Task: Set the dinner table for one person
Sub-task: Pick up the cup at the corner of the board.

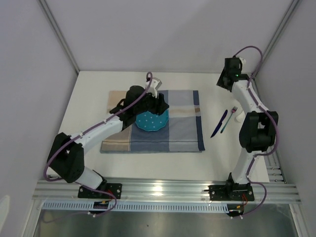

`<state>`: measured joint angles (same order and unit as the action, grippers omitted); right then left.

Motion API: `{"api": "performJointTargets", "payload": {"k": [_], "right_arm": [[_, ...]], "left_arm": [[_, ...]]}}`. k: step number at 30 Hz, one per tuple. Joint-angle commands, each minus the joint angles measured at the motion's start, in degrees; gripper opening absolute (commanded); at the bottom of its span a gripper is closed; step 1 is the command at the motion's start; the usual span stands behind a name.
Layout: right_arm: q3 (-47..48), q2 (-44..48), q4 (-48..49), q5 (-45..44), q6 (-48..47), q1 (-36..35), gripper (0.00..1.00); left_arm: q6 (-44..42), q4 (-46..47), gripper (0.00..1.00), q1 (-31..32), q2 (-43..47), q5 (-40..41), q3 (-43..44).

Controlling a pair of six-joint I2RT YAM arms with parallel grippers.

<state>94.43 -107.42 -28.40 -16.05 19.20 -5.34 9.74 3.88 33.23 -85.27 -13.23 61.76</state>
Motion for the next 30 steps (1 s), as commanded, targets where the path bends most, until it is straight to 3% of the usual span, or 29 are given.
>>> {"api": "performJointTargets", "payload": {"k": [1, 4, 16, 30], "right_arm": [[10.67, -6.92, -8.41, 3.39, -2.5, 4.8, 0.45], [14.1, -9.65, -9.83, 5.5, -2.5, 9.55, 0.44], [23.68, -15.62, -12.73, 7.79, -4.08, 15.72, 0.45], [24.48, -18.97, -12.73, 8.05, -3.73, 17.39, 0.45]], "left_arm": [[-3.85, 1.04, 0.57, 3.59, 2.39, 7.52, 0.91], [-2.45, 0.87, 0.57, 5.43, 4.23, 6.91, -0.23], [-2.26, -3.44, 0.57, 14.48, 8.81, 10.6, -2.78], [-4.81, -6.6, 0.57, 15.37, 9.34, 10.51, -2.08]]}}
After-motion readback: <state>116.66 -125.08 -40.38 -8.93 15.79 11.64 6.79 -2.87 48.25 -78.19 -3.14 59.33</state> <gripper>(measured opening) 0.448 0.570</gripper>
